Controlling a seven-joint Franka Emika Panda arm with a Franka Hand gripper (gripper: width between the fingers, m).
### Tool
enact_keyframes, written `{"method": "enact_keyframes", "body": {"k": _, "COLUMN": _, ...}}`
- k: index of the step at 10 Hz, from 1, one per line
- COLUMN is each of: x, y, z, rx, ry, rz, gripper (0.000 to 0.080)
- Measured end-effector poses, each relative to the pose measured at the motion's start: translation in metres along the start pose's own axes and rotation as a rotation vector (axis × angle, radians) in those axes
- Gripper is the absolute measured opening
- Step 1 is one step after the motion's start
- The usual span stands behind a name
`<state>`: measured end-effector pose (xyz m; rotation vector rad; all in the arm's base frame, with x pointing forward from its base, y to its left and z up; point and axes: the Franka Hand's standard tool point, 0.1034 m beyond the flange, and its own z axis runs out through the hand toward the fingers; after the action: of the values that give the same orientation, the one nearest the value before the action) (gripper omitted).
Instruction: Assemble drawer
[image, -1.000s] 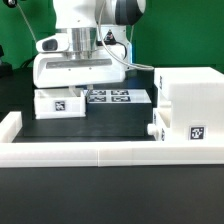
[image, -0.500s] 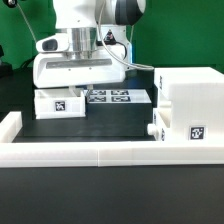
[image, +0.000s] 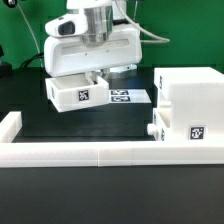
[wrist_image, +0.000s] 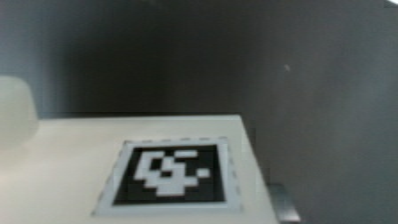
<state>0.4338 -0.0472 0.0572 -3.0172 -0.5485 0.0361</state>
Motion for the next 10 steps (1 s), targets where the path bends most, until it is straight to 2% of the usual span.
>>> {"method": "enact_keyframes", "body": {"k": 3, "x": -0.003, "y": 0.000, "z": 0.003, "rx": 0.002, "ry": -0.003, "rz": -0.034, "gripper": 0.0042}}
{"method": "enact_keyframes", "body": {"k": 5, "x": 0.001, "y": 0.003, "z": 0.005, "rx": -0.001, "ry": 0.001, "rz": -0.253, "gripper": 0.0042}}
{"method": "enact_keyframes", "body": {"k": 9, "x": 0.040, "y": 0.013, "z": -0.007, "rx": 0.004, "ry": -0.011, "rz": -0.624, "gripper": 0.0042}}
{"method": "enact_keyframes", "body": {"k": 10, "x": 0.040, "y": 0.013, "z": -0.007, "rx": 0.002, "ry": -0.010, "rz": -0.687, "gripper": 0.0042}}
